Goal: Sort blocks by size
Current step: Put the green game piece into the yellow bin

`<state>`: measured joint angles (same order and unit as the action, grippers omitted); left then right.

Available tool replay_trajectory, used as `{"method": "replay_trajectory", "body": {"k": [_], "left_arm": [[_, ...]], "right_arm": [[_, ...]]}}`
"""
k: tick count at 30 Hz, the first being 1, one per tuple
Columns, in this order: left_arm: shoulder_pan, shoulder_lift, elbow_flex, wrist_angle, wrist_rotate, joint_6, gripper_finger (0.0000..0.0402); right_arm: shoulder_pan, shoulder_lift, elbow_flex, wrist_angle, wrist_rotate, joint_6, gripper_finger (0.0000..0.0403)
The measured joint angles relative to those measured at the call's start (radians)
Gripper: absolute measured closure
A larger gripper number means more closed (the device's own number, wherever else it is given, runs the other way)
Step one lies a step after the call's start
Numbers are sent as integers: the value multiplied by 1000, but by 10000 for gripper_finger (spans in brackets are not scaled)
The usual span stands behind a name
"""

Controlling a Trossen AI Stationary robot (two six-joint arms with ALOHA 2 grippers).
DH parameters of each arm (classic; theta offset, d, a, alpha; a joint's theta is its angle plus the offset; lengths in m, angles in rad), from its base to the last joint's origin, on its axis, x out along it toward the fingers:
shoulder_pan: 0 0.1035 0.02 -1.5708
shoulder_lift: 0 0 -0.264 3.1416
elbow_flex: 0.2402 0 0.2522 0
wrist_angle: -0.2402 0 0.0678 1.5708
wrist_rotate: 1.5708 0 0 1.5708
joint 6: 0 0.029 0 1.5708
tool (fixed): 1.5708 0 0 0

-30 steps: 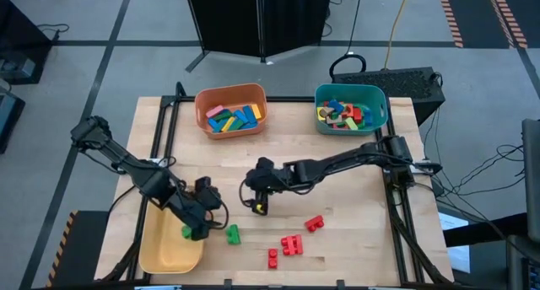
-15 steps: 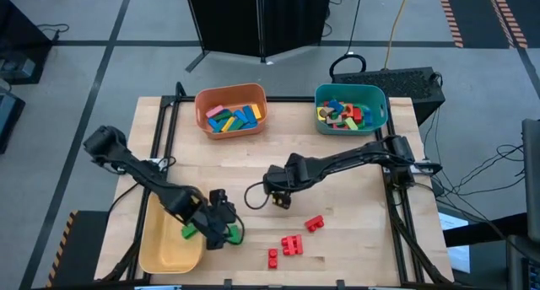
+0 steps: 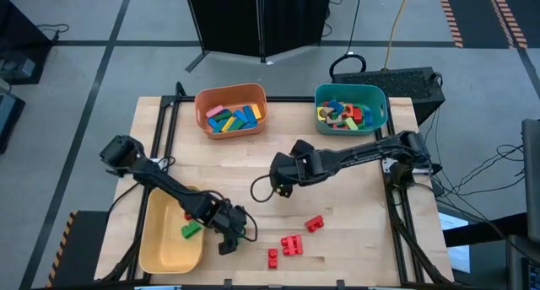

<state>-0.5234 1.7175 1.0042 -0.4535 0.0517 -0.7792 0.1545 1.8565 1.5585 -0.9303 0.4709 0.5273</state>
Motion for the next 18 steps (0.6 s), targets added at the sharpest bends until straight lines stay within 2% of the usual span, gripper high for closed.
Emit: {"method": "replay_trajectory", "body": {"k": [18], "left_arm": [[-10, 56, 1, 20, -22, 0, 2]], "right_arm": [[-18, -1, -1, -30, -5, -69, 9]]}}
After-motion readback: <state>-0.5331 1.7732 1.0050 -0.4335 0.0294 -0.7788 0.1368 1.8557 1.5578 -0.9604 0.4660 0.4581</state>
